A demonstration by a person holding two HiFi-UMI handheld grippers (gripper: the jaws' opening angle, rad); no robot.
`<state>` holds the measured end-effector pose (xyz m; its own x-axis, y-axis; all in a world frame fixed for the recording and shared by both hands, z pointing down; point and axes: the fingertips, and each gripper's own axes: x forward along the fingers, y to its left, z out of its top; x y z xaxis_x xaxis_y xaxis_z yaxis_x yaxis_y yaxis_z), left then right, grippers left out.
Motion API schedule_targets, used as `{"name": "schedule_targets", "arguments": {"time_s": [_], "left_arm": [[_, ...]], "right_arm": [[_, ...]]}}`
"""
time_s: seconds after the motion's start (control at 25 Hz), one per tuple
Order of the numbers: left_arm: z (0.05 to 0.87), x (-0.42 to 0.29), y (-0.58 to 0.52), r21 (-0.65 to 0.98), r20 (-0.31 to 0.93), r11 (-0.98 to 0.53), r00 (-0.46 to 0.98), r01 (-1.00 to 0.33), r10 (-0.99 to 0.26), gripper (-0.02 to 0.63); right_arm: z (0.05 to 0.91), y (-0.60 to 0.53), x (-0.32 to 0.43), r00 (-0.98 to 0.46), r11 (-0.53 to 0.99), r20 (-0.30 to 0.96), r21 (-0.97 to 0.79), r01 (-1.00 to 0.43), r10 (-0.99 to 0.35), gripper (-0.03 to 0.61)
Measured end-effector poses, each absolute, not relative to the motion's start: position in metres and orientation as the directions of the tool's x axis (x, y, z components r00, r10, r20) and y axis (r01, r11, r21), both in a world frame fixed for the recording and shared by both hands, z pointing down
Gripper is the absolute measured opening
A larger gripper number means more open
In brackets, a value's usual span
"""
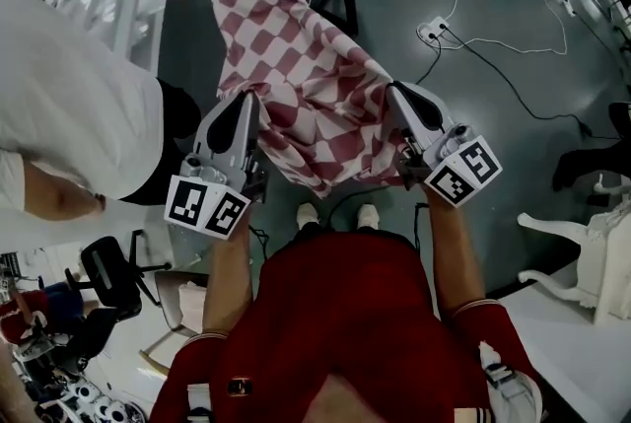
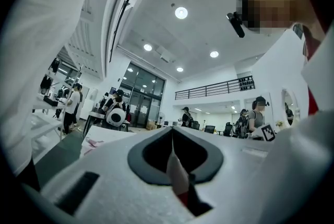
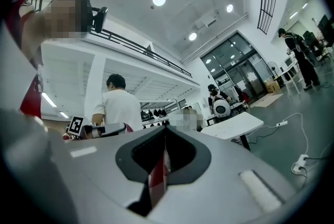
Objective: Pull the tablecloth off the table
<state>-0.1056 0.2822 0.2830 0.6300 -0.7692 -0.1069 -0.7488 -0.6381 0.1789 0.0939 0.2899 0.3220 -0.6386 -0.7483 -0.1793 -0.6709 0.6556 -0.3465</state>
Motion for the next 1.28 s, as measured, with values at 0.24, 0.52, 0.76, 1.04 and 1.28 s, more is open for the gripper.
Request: {"name": "schedule_targets", "arguments": {"time_s": [0.24,0.52,0.76,1.04,1.28], "left_arm": [[0.287,-0.084,0.284,0.193,-0.093,-0.636,0.632,-0.747,-0.769,0.009],[0.287,-0.061,0.287,0.196,-0.090,-0.650,0.647,-0.734,-0.758,0.009],[0.284,-0.062,0.284,0.189,-0.078,-0.648,0.647,-0.737,-0.758,0.009],[0.264,-0.077,0.283,0.175,-0.113,-0.645,0.636,-0.744,-0.764,0.009],[0.257,-0.075,0.288,0.161,-0.142,-0.656,0.640,-0.737,-0.755,0.009]], "right_arm": [[0.326,0.298,0.123,-0.618,0.635,-0.179,-0.363,-0.682,-0.766,0.015],[0.321,0.303,0.145,-0.602,0.623,-0.183,-0.358,-0.695,-0.777,0.015],[0.314,0.300,0.145,-0.592,0.614,-0.182,-0.354,-0.706,-0.785,0.015],[0.287,0.298,0.147,-0.563,0.605,-0.221,-0.333,-0.724,-0.796,0.015],[0.282,0.303,0.153,-0.542,0.588,-0.228,-0.318,-0.744,-0.809,0.015]]}}
